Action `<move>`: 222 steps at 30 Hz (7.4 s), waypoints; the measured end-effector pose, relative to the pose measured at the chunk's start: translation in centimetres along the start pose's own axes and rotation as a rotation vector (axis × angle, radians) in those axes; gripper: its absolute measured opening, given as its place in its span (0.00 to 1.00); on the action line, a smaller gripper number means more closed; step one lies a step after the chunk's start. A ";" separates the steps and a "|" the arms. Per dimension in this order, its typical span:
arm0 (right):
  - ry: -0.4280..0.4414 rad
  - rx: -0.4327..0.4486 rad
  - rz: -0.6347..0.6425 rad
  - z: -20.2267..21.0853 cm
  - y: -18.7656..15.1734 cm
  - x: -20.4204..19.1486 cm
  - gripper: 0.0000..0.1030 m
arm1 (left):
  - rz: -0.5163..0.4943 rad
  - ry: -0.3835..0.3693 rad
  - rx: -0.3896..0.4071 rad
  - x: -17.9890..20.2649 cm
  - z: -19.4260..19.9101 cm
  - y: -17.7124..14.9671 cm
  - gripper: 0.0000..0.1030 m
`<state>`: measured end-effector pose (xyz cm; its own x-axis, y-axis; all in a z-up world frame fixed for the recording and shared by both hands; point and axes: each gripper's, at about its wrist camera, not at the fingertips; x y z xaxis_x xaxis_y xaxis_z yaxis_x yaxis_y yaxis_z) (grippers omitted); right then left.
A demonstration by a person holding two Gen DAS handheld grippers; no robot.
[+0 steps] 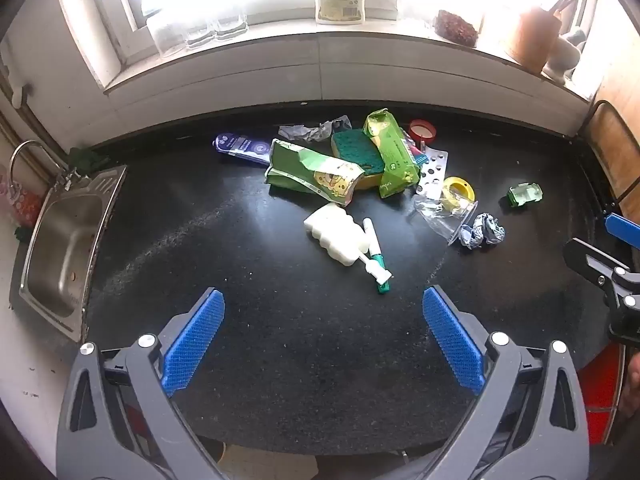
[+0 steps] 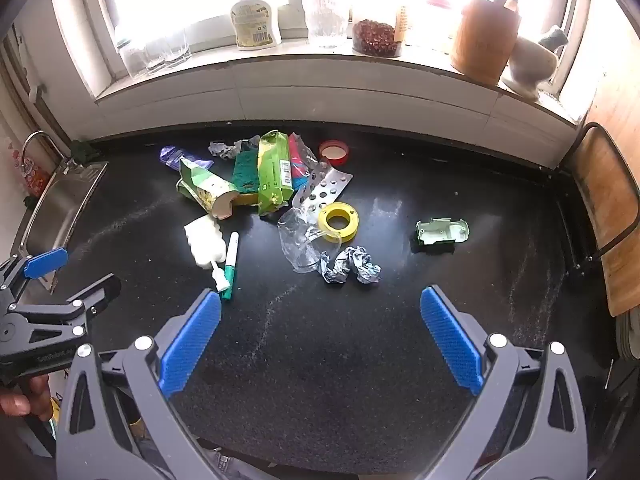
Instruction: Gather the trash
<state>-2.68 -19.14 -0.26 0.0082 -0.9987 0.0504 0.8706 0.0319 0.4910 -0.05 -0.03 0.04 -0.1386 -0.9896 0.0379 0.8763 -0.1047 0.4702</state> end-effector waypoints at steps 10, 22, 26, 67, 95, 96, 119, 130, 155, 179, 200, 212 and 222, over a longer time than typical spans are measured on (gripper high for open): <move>0.009 -0.001 -0.002 -0.1 -0.8 0.7 0.94 | 0.009 -0.002 -0.011 -0.4 0.4 -0.3 0.94; 0.006 0.001 0.001 0.5 -1.2 0.4 0.94 | 0.027 -0.009 0.000 -0.3 0.8 -0.6 0.94; 0.004 0.001 0.002 0.5 -1.3 0.5 0.94 | 0.030 -0.009 0.004 -0.3 1.0 -0.8 0.94; 0.003 -0.025 0.008 -0.7 -1.3 1.9 0.94 | 0.058 -0.015 -0.040 0.5 -0.4 -0.7 0.94; 0.073 -0.151 0.111 -19.2 -0.3 3.0 0.88 | 0.318 0.022 -0.160 -1.9 -20.0 3.0 0.91; 0.070 -0.161 0.120 -19.9 -0.2 3.0 0.86 | 0.329 0.016 -0.155 -2.0 -20.2 3.0 0.89; 0.098 -0.076 0.163 -9.8 -0.6 3.3 0.36 | 0.258 -0.035 -0.035 -5.6 -8.9 -2.0 0.28; 0.482 -0.041 0.594 -3.9 -2.9 -25.6 0.37 | 0.457 0.114 -0.001 -17.4 0.2 -16.8 0.28; 0.616 -0.327 1.101 -6.5 -24.3 -61.3 0.66 | 0.911 0.100 0.003 -36.9 -4.5 -45.9 0.52; 0.359 0.003 0.445 -0.3 -3.4 -27.0 0.87 | 0.434 0.117 0.048 -26.5 2.3 -25.1 0.90; 0.100 0.021 -0.017 -5.1 -0.4 7.2 0.87 | -0.048 -0.157 0.007 1.5 -7.5 -4.2 0.90; 0.114 -0.136 0.154 -20.9 6.3 5.4 0.76 | 0.015 -0.061 -0.036 1.5 -18.0 -1.5 0.84; 0.108 -0.179 0.260 -25.1 6.9 3.5 0.16 | -0.024 -0.051 -0.035 1.9 -20.3 -0.6 0.48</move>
<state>15.68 -23.45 -18.56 0.2849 -0.9569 0.0565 0.9052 0.2879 0.3126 8.55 -3.83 -18.05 -0.1829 -0.9805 0.0725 0.8878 -0.1330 0.4406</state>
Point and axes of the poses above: each gripper's, at about its wrist camera, not at the fingertips, and z roughly against the way its jaws point, x to its right, y to its top, and after that the axes turned 6 degrees about -y, right-handed
